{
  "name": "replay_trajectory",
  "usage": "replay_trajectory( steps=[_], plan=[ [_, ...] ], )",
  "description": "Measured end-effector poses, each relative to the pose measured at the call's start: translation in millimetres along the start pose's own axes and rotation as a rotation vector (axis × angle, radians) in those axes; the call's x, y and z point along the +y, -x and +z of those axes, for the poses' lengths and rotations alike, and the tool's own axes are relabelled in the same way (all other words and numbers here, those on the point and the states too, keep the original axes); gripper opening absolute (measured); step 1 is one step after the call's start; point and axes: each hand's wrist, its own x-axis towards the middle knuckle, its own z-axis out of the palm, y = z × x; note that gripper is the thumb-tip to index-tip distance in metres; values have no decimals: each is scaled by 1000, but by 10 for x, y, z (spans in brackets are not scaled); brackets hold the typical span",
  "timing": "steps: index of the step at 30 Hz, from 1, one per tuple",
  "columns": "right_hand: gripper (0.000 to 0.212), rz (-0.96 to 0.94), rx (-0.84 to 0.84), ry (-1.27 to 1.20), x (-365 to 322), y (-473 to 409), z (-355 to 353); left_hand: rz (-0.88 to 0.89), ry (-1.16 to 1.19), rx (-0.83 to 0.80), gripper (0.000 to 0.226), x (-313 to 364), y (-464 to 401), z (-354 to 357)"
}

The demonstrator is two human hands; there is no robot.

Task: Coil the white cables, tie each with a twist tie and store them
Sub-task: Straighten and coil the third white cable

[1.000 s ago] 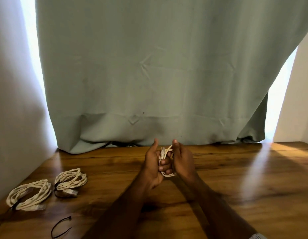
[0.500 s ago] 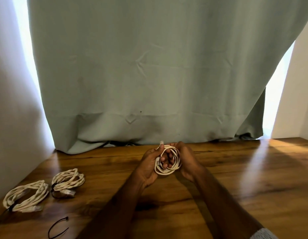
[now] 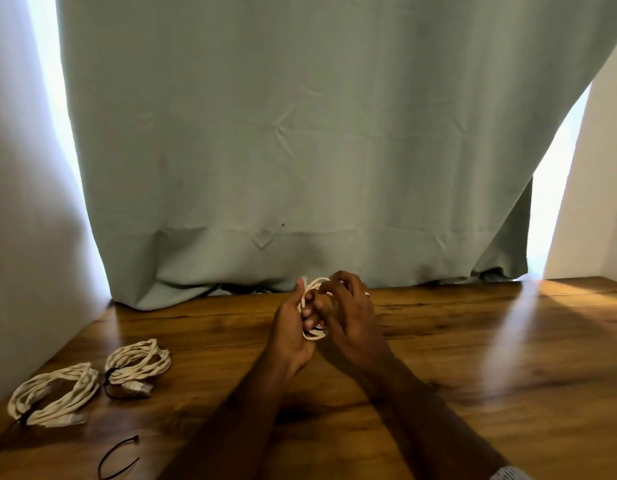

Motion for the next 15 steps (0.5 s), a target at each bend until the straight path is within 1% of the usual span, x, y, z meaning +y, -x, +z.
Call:
replay_trajectory(
  steps=[2, 5, 7, 9, 11, 13, 15],
  plan=[
    [33, -74, 3, 86, -59, -8, -49, 17, 21, 47, 45, 49, -45, -70],
    [50, -150, -148, 300, 5, -10, -76, 31, 43, 109, 41, 86, -152, -198],
    [57, -158, -239, 401, 81, -14, -88, 21, 60, 169, 40, 90, -199, -243],
    [58, -139, -280, 432, 111, -37, -93, 26, 72, 184, 44, 104, -177, -203],
    [56, -147, -269, 446, 109, -52, -85, 35, 63, 184, 45, 104, -130, -139],
    [49, -213, -225, 453, 109, -52, -56, 59, 48, 219, 42, 82, -140, -138],
    [43, -267, -219, 398, 121, -51, -25, 81, 33, 251, 43, 71, -177, -160]
  ],
)
